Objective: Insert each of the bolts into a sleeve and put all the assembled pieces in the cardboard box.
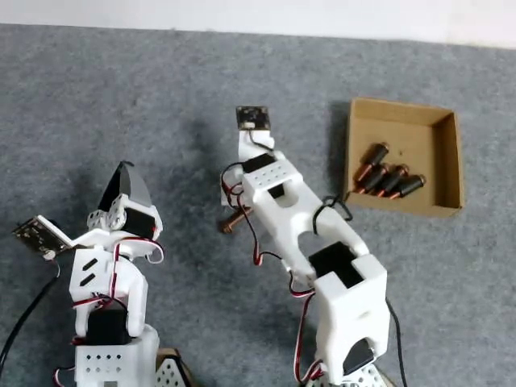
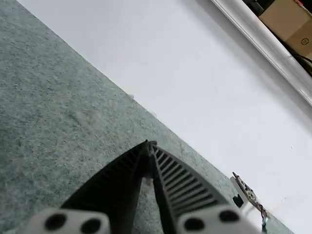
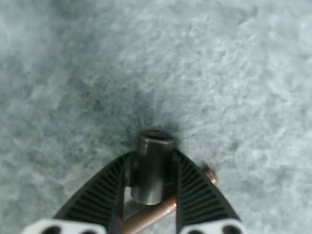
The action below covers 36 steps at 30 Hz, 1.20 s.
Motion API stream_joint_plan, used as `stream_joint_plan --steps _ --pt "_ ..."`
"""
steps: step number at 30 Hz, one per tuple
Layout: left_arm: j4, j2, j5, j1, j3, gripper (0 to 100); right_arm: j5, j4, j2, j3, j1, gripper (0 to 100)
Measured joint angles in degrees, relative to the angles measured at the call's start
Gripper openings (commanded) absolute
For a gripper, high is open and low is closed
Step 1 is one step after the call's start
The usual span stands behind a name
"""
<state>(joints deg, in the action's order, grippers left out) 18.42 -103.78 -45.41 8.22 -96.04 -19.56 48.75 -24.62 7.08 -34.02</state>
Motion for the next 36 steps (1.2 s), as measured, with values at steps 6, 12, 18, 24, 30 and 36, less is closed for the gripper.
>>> stream_joint_plan --steps 6,12,18,24,30,36 --pt "0.0 0.0 0.0 0.0 0.0 1 0.8 2.5 3.2 1.0 0.4 0.5" --pt "0.0 0.0 0.0 0.0 0.0 1 0.9 4.0 10.1 2.5 3.1 0.5" --pt "0.0 0.0 0.0 0.0 0.0 1 3.6 4.1 18.7 7.1 6.7 0.5" --pt "0.0 0.0 0.0 0.0 0.0 1 9.3 2.4 29.0 14.5 7.1 0.5" --pt "0.0 0.0 0.0 0.0 0.0 1 9.8 -6.9 40.2 27.6 7.1 0.5" --pt "0.0 0.0 0.0 0.0 0.0 1 15.1 -14.2 54.3 41.8 8.4 0.5"
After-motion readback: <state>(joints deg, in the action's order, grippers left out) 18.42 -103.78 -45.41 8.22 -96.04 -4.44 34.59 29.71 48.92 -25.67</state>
